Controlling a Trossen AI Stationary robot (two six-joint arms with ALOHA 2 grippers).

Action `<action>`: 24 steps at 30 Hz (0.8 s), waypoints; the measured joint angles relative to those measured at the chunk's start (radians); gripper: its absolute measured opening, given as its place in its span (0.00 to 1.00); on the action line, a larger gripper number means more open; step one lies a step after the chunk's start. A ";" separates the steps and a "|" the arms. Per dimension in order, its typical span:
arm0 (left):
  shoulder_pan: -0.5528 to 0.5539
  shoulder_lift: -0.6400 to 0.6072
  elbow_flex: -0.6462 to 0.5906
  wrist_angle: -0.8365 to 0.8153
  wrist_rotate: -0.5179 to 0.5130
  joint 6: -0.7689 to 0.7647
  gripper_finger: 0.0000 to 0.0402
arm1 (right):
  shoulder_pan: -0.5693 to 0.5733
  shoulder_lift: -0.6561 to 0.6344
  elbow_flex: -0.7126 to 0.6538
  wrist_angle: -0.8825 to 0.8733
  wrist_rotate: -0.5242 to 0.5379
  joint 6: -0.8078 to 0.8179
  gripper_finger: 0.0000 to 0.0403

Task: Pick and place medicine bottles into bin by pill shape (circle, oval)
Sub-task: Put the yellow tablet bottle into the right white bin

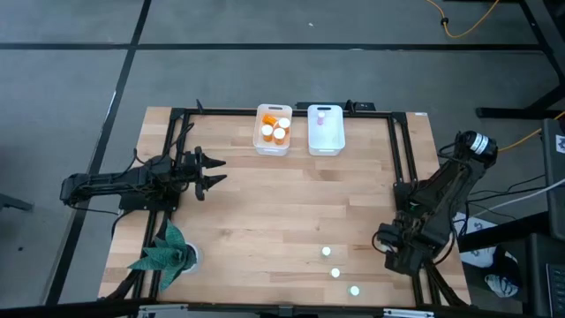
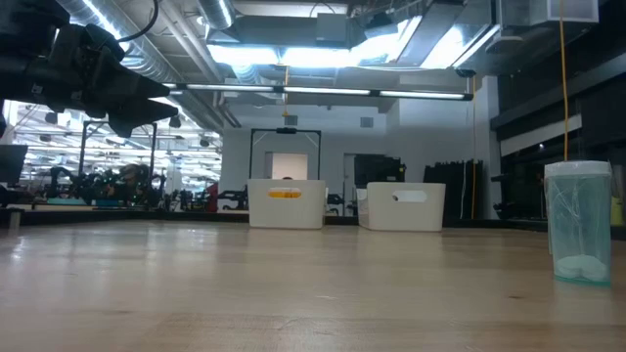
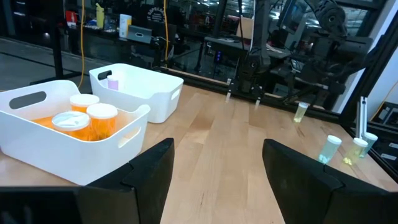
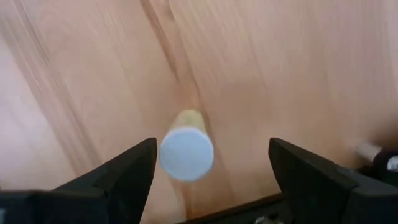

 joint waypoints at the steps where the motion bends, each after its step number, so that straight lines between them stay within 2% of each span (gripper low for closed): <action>1: 0.000 0.000 0.000 0.000 0.000 0.000 0.59 | -0.010 0.007 0.000 0.007 0.000 -0.019 0.77; 5: 0.000 0.000 0.000 0.000 0.000 0.000 0.59 | -0.038 0.028 0.000 0.023 -0.008 -0.071 0.77; 10: 0.000 0.000 0.000 0.000 0.000 0.000 0.59 | -0.044 0.030 0.000 0.012 -0.045 -0.047 0.75; 24: 0.000 0.000 0.000 0.000 0.000 0.000 0.59 | -0.045 0.030 0.000 0.013 -0.061 -0.051 0.50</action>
